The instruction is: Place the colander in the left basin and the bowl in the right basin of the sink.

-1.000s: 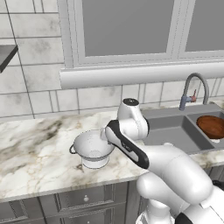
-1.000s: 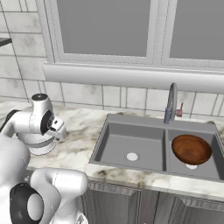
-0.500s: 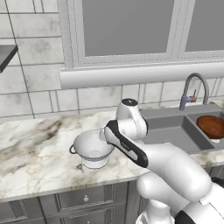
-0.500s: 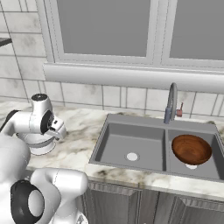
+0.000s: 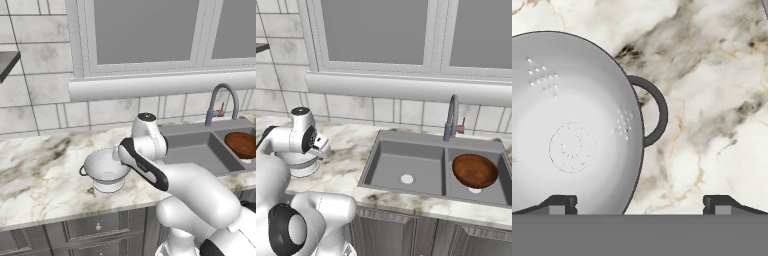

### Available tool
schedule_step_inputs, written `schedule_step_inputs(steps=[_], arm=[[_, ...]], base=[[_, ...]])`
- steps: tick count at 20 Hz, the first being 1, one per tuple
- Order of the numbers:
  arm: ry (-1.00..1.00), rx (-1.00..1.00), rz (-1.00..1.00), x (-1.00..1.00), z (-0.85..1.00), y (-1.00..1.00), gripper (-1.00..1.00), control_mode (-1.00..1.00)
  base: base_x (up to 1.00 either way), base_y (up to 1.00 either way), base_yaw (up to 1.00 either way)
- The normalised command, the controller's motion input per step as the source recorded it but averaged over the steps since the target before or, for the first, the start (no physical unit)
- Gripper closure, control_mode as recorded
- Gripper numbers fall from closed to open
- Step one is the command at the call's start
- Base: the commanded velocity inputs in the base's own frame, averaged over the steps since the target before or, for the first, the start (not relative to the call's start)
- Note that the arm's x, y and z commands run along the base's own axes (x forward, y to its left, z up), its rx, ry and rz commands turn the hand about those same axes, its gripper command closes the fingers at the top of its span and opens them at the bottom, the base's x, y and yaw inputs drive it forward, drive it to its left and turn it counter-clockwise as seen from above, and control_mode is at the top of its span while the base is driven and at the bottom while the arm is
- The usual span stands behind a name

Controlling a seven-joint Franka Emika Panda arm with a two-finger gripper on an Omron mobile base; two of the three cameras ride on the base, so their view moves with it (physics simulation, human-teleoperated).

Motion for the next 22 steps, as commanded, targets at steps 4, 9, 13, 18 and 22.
schedule_step_inputs(steps=[4,9,13,18,22], arm=[[0.00,0.00,0.00,0.09,-0.05,0.03,-1.00,-1.00],[0.00,0.00,0.00,0.08,-0.09,0.02,-1.00,-1.00],[0.00,0.00,0.00,0.09,-0.07,0.02,-1.00,-1.00],[0.00,0.00,0.00,0.10,-0.09,0.04,-1.00,-1.00],[0.00,0.00,0.00,0.10,-0.14,0.04,-1.00,-1.00]], base=[[0.00,0.00,0.00],[0.00,0.00,0.00],[0.00,0.00,0.00],[0.00,0.00,0.00],[0.00,0.00,0.00]])
